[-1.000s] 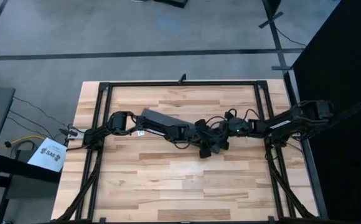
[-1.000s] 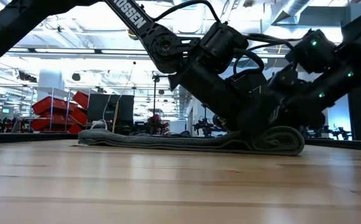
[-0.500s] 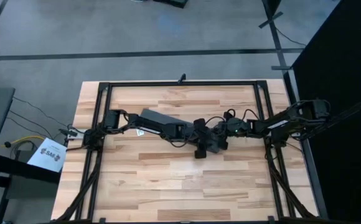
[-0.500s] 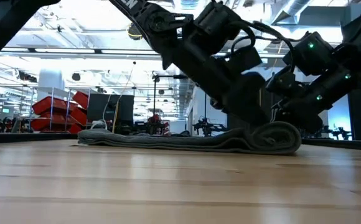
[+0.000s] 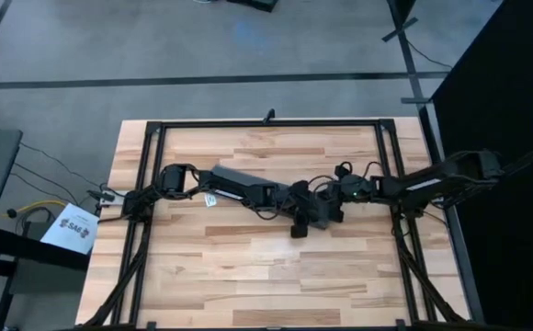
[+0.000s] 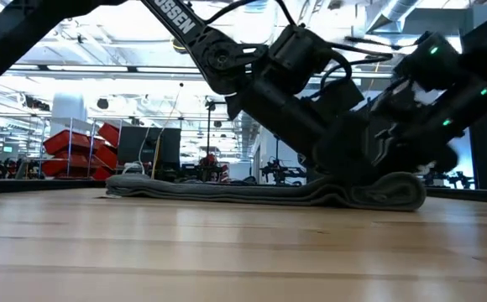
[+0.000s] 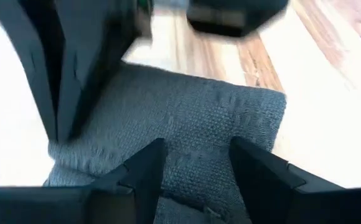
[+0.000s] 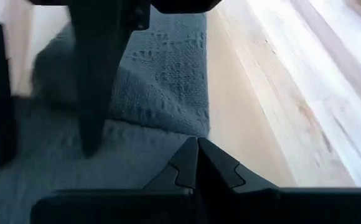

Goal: Roll towel
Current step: Roll the gray towel

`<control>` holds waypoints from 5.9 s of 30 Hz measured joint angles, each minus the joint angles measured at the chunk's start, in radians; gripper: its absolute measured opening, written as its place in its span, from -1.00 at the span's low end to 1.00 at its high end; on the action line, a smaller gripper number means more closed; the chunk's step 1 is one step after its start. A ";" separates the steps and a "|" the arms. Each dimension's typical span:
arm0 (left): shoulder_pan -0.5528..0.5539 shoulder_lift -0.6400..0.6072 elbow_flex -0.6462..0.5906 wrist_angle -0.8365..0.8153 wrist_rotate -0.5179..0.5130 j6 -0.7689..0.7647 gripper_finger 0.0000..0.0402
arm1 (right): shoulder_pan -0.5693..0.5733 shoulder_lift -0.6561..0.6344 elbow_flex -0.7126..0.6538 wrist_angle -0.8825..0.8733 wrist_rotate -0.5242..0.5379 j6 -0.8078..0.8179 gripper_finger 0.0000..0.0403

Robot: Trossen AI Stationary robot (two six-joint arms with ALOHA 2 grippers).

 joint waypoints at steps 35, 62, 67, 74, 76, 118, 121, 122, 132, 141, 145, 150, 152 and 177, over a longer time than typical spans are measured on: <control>-0.018 0.001 -0.005 -0.009 0.003 -0.141 -0.13 | 0.415 0.087 0.088 -0.329 0.209 0.600 0.09; 0.080 -0.098 0.012 -0.184 0.119 0.215 -0.13 | 0.428 0.082 0.093 -0.303 0.190 0.604 0.09; 0.083 -0.047 0.013 -0.141 0.154 0.227 -0.13 | 0.428 0.152 0.096 -0.217 0.206 0.605 0.09; 0.084 -0.045 0.001 -0.146 0.155 0.196 -0.13 | 0.414 0.123 0.094 -0.217 0.197 0.577 0.09; 0.084 -0.045 0.001 -0.148 0.155 0.185 -0.13 | 0.407 0.110 0.094 -0.225 0.189 0.558 0.09; 0.081 -0.063 0.270 -0.802 0.124 0.166 -0.13 | 0.306 0.225 0.214 -0.037 0.209 0.292 0.09; 0.082 -0.063 0.311 -0.916 0.084 0.192 -0.13 | 0.294 0.225 0.214 -0.011 0.207 0.271 0.09; 0.082 -0.063 0.329 -0.966 0.059 0.204 -0.13 | 0.288 0.225 0.214 0.002 0.203 0.260 0.09; 0.100 -0.074 0.551 -1.500 -0.071 0.206 -0.13 | 0.215 0.363 0.284 0.101 0.125 0.168 0.09; 0.122 -0.106 0.366 -1.424 -0.073 0.188 -0.13 | 0.183 0.428 0.352 0.106 0.119 0.094 0.09; 0.132 -0.105 0.231 -1.325 -0.074 0.177 -0.13 | 0.182 0.428 0.351 0.101 0.103 0.094 0.09; 0.129 -0.115 0.133 -1.218 -0.076 0.154 -0.13 | 0.181 0.427 0.351 0.106 0.097 0.090 0.09; 0.122 -0.116 0.120 -1.183 -0.076 0.144 -0.13 | 0.181 0.427 0.351 0.109 0.097 0.090 0.09; 0.082 -0.108 0.119 -1.101 -0.095 0.078 -0.13 | 0.176 0.426 0.399 0.152 0.082 0.041 0.09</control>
